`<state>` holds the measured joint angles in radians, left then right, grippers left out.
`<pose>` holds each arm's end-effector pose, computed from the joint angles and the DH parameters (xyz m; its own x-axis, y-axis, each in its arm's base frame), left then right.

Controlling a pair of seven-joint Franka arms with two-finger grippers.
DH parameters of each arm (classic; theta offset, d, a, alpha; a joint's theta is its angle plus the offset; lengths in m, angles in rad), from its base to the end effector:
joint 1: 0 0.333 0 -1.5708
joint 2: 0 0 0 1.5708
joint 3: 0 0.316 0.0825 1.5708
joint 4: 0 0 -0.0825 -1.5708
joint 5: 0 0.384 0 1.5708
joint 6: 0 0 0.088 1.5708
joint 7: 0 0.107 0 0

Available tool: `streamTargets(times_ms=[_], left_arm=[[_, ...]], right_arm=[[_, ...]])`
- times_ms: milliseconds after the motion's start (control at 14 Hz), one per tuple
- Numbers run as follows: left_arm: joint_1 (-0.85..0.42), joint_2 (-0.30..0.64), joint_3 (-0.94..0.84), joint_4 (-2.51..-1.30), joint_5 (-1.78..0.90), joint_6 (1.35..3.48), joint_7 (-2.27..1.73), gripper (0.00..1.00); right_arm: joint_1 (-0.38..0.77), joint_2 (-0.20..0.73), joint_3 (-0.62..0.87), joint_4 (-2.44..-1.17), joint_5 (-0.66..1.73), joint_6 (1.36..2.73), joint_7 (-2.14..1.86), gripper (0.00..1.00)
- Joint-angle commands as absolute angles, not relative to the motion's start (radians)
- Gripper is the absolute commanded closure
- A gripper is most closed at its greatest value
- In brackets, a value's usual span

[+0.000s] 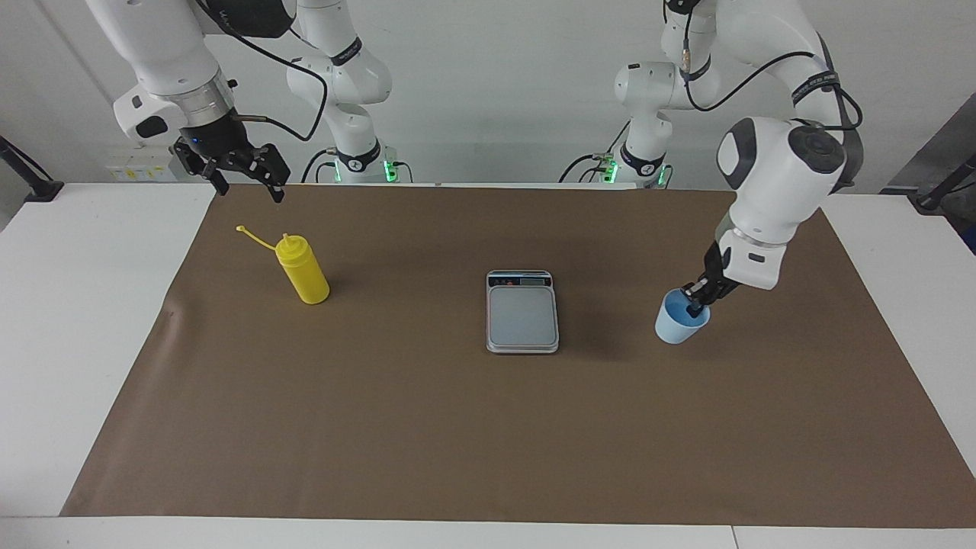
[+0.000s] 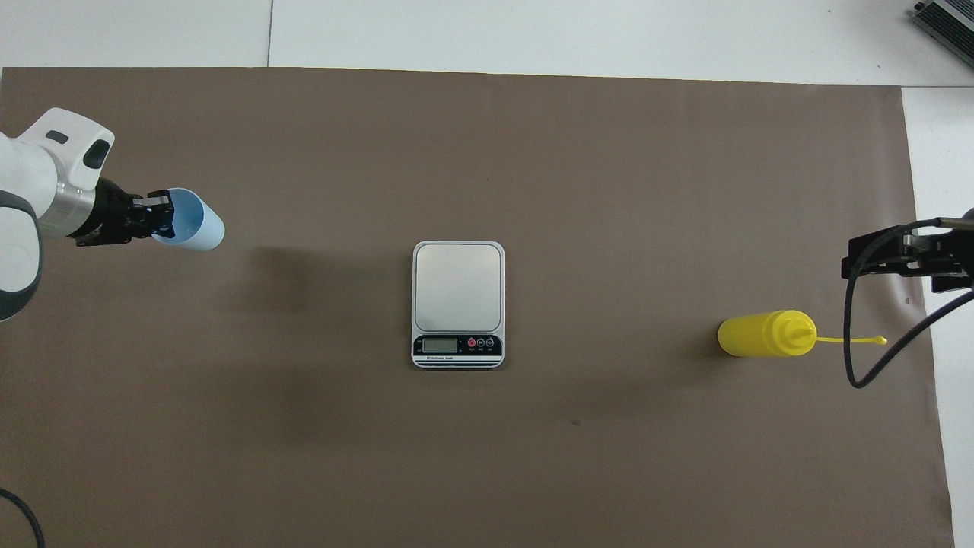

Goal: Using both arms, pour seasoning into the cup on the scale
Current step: 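Lift the blue cup with the left gripper and carry it over the scale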

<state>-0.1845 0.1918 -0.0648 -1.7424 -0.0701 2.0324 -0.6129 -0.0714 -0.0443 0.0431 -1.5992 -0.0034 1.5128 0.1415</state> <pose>0.6078 -0.1563 0.4707 0.9222 0.3851 0.0346 0.3788 -0.9177 0.1194 0.5343 -0.0150 0.6303 0.9847 -0.1693 -0.0410 -0.1690 -0.9856 0.0112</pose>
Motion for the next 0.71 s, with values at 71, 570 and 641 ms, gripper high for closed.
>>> streamTargets(times_ms=[71,570,641], left_arm=[[-0.310,0.210,-0.048,-1.747,-0.093,2.100,-0.739,1.00],[-0.468,0.210,-0.048,-1.856,-0.107,2.285,-0.873,1.00],[-0.482,0.210,-0.048,-1.871,-0.107,2.299,-0.876,1.00]], right_arm=[[-0.083,-0.071,0.049,-1.626,0.002,1.508,0.144,0.00],[-0.086,-0.071,0.049,-1.628,0.002,1.508,0.129,0.00],[-0.087,-0.074,0.048,-1.635,0.002,1.508,0.112,0.00]])
